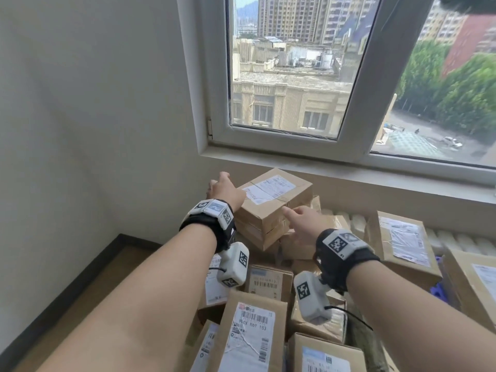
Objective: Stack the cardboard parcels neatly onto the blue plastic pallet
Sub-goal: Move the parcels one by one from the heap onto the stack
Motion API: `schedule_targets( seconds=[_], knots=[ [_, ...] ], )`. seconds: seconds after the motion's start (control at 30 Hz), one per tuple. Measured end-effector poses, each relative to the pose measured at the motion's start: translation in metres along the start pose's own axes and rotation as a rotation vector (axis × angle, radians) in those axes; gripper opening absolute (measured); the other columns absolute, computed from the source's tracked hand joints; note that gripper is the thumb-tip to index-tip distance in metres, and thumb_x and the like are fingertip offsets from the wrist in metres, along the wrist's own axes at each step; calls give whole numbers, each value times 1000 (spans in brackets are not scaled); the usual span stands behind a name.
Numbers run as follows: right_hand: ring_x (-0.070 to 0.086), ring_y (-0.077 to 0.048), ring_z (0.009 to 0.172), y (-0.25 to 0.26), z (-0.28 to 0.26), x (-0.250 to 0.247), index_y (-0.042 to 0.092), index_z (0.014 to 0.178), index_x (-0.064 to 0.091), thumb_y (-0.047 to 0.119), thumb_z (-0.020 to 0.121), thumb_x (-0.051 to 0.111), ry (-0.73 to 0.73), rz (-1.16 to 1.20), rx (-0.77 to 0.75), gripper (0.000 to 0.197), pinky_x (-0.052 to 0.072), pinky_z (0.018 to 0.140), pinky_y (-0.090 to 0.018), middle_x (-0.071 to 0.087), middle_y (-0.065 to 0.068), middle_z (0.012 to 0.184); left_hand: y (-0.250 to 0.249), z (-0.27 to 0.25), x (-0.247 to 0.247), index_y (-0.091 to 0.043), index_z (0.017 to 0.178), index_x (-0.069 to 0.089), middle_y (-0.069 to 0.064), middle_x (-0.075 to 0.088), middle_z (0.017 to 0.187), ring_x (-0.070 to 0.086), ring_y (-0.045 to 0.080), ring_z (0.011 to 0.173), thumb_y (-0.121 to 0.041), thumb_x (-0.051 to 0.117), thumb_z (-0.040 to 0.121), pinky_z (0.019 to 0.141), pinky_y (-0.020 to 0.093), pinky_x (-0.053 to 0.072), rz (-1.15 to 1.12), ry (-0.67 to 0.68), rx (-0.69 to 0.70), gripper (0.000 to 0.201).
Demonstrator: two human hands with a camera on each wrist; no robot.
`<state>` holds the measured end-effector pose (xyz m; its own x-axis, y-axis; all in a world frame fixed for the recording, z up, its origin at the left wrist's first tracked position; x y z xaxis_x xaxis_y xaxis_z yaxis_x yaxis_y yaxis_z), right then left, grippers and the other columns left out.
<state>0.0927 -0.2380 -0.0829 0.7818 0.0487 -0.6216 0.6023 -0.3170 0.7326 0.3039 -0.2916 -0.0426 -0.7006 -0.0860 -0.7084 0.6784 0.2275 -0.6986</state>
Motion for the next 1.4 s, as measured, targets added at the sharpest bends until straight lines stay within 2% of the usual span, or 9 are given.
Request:
schedule_targets(
  seconds=[0.07,0.23,0.37,0.53,0.7,0.87,1.13,1.3,1.4],
  knots=[
    [61,-27,108,-5,7,9,10,142,40,54,96,44,2,84,58,64,60,73,-39,54,-10,134,8,7,9,-18,150,24,14,33,150,34,31,138,-25,57,88,113,38,29,-20,36,-32,70],
    [58,-30,112,-23,19,30,10,143,39,68,91,38,-1,163,152,78,57,85,-46,52,-10,138,20,24,30,-14,155,15,9,25,158,27,26,144,-26,53,90,115,36,24,-160,131,-96,76],
    [61,-28,99,-27,23,38,9,143,39,66,93,35,23,245,187,76,59,65,-37,52,-14,138,23,28,40,-14,151,27,8,34,154,36,27,139,-30,54,90,112,36,30,-200,160,-120,69],
    [63,-44,106,-27,17,43,23,151,25,66,92,41,83,431,242,75,60,75,-49,38,-16,152,25,28,40,-16,111,58,1,58,117,54,27,113,-31,58,82,98,36,44,-154,131,-84,32],
    [55,-45,118,-31,8,40,34,150,23,67,92,39,118,507,209,69,53,84,-50,38,-11,152,30,20,46,-21,94,55,-2,60,103,60,24,102,-54,67,62,90,45,53,-246,182,-121,48],
    [55,-34,119,-35,3,27,37,142,36,64,90,46,59,539,140,59,53,89,-54,48,-1,143,24,5,45,-20,88,54,2,61,99,62,24,96,-54,64,56,77,46,60,-332,188,-103,48],
    [61,-29,101,-61,-34,-9,26,132,44,42,96,47,-44,673,99,39,55,72,-38,57,-6,119,-2,-31,51,-17,88,62,0,60,91,58,18,84,-48,55,87,77,37,54,-437,275,-41,32],
    [60,-30,103,-87,-63,-39,23,128,45,42,94,50,-98,727,102,39,56,76,-40,55,-9,120,-25,-61,79,-17,119,59,4,65,117,64,23,103,-81,58,58,90,45,53,-531,396,-23,88],
    [61,-31,104,-103,-82,-61,22,125,47,44,90,54,-124,739,103,42,56,84,-44,55,-12,122,-49,-94,95,-21,114,63,3,69,105,65,21,96,-68,52,84,95,41,51,-582,509,4,57]
  ],
)
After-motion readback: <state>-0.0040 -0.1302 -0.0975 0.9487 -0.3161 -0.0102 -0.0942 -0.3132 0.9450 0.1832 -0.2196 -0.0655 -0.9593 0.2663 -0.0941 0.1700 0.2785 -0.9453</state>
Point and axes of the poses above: each hand's wrist, its own z-axis towards the middle knuckle, its own x-axis out of the palm, y = z × x, the point moved 8 cm from there along z, towards the middle knuckle
